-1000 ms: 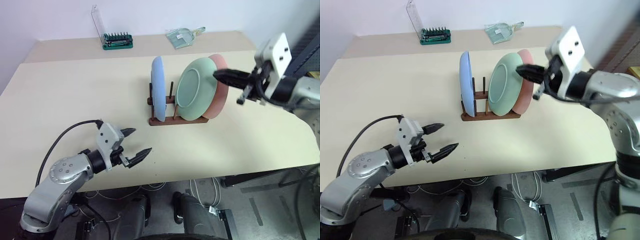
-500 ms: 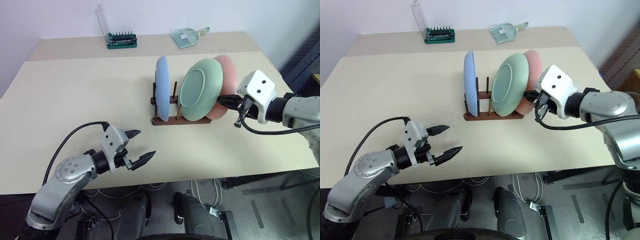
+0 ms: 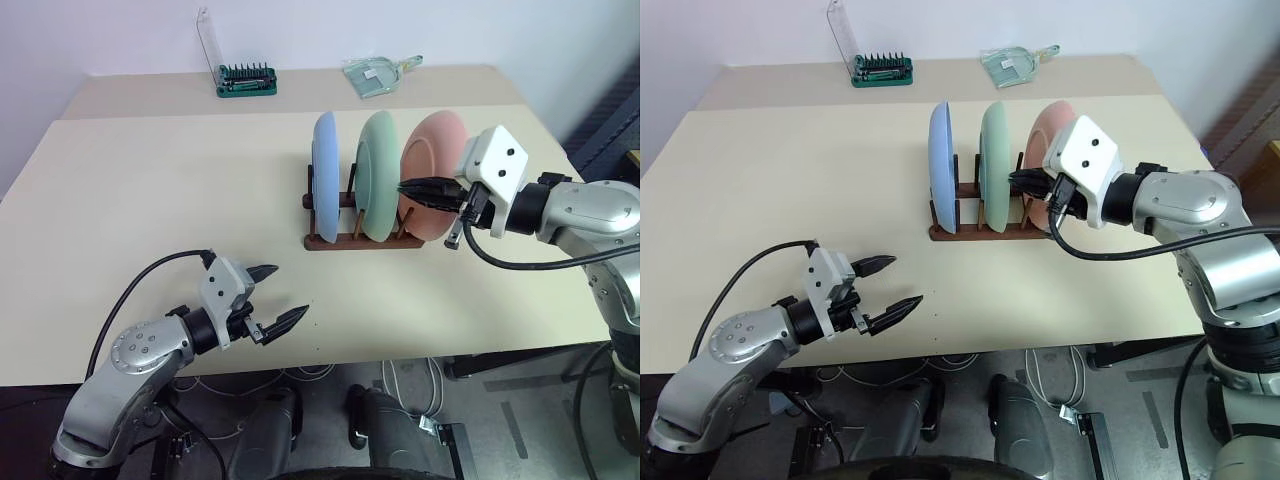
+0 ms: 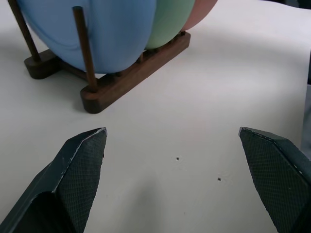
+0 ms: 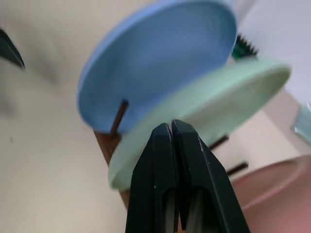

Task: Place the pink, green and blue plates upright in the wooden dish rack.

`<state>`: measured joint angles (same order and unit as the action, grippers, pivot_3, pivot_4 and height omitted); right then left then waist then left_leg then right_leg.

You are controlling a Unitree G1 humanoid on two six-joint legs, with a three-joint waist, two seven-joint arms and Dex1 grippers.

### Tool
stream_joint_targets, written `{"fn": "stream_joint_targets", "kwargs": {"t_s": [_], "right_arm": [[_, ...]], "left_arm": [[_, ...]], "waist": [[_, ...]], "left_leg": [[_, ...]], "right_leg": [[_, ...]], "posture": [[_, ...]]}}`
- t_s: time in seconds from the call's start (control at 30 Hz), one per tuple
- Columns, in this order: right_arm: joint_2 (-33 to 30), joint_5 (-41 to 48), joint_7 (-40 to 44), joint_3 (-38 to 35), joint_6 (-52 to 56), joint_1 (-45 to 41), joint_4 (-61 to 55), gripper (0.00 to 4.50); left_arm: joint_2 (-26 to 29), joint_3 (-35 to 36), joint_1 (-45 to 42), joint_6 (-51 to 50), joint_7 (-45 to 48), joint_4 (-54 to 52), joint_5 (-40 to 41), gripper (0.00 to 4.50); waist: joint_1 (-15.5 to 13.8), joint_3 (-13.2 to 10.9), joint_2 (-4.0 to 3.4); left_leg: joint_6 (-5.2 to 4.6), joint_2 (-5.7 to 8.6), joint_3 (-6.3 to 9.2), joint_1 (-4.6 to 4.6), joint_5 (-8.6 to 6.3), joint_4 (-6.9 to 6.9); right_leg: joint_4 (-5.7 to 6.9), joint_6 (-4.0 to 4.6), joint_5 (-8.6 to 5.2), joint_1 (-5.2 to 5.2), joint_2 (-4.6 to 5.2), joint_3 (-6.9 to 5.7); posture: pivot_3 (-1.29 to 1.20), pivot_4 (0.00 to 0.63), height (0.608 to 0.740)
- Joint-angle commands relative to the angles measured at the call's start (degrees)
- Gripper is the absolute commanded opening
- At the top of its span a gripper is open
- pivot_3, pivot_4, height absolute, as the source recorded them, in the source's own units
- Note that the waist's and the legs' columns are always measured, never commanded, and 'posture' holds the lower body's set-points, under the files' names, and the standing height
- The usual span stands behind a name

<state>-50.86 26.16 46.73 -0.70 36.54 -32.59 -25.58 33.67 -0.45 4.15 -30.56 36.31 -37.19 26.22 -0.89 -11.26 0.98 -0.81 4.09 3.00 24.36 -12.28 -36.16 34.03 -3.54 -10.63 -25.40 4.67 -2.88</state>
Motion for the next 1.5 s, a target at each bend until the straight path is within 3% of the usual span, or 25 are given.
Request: {"fn": "stream_joint_targets", "kwargs": {"t_s": [0.03, 0.23, 0.47, 0.63, 0.73, 0.87, 1.03, 1.5], "right_arm": [[-0.39, 0.54, 0.21, -2.46, -0.24, -0.64, -2.03, 0.04], [-1.22, 0.98, 0.51, -6.05, -0.88, -0.29, -0.65, 0.04], [-1.37, 12.83, 2.4, -23.94, 1.26, 0.53, 3.86, 0.04], [-1.94, 15.86, 6.87, -34.93, 1.22, 10.49, 11.4, 0.04], [-2.06, 12.37, 9.47, -35.26, -2.5, 18.27, 14.88, 0.04], [2.72, 2.78, 6.22, -28.13, -10.81, 25.93, 23.2, 0.04], [4.97, 0.93, 5.73, -24.55, -14.66, 23.5, 28.01, 0.04], [8.53, -0.25, 4.11, -18.26, -16.34, 21.35, 29.26, 0.04]], "left_arm": [[-0.14, 0.18, -0.25, 1.16, -0.07, -1.59, -0.01, 4.5], [-0.2, -0.12, -0.79, 1.02, -0.03, -1.31, 0.0, 4.5], [0.42, 2.97, -1.7, 2.17, -0.42, 1.35, -1.07, 4.5], [2.51, 9.69, 0.69, 3.35, 0.9, 4.89, -0.53, 4.5], [3.49, 12.13, 2.65, 4.71, 1.22, 7.58, -1.71, 4.5], [4.34, 16.32, 6.46, 8.8, 2.15, 13.88, -3.9, 4.5], [3.26, 16.18, 7.2, 9.52, 1.04, 13.96, -4.73, 4.5], [1.45, 15.37, 8.75, 8.01, -1.3, 11.05, -4.38, 4.5]], "waist": [[0.02, 0.0, 0.0], [0.03, 0.0, 0.0], [-0.07, 0.0, 0.01], [-0.05, 0.06, 0.03], [0.13, 0.07, -0.11], [0.26, 0.2, -0.05], [0.16, 0.14, -0.8], [0.07, 0.17, -0.76]], "left_leg": [[0.0, 0.0, 0.0, 0.0, 0.0, 0.0], [0.0, 0.0, 0.0, -0.01, 0.0, 0.0], [-0.01, 0.0, 0.0, -0.01, 0.01, -0.03], [-0.03, 0.0, 0.03, -0.03, 0.0, -0.03], [-0.04, 0.01, 0.0, -0.06, 0.0, -0.05], [-0.03, -0.06, -0.07, -0.33, 0.0, 0.03], [0.06, -0.06, -0.34, -0.3, -0.06, -0.06], [-0.08, -0.08, -0.48, -0.33, -0.02, -0.06]], "right_leg": [[0.0, 0.0, 0.0, 0.0, 0.0, 0.0], [0.02, 0.01, 0.01, 0.0, 0.0, 0.0], [0.02, 0.09, 0.1, 0.04, 0.0, -0.03], [0.01, 0.16, 0.15, 0.08, 0.0, -0.07], [0.03, 0.16, 0.16, 0.09, 0.02, -0.06], [0.06, 0.01, 0.05, 0.23, 0.03, -0.07], [0.08, -0.05, 0.13, 0.22, 0.26, -0.07], [0.09, -0.09, 0.14, 0.23, 0.32, -0.15]], "posture": [[0.0, 0.15, 0.74], [0.0, 0.15, 0.74], [0.0, 0.15, 0.74], [0.0, 0.15, 0.74], [0.0, 0.15, 0.74], [0.0, 0.15, 0.74], [0.0, 0.15, 0.74], [0.0, 0.15, 0.74]]}}
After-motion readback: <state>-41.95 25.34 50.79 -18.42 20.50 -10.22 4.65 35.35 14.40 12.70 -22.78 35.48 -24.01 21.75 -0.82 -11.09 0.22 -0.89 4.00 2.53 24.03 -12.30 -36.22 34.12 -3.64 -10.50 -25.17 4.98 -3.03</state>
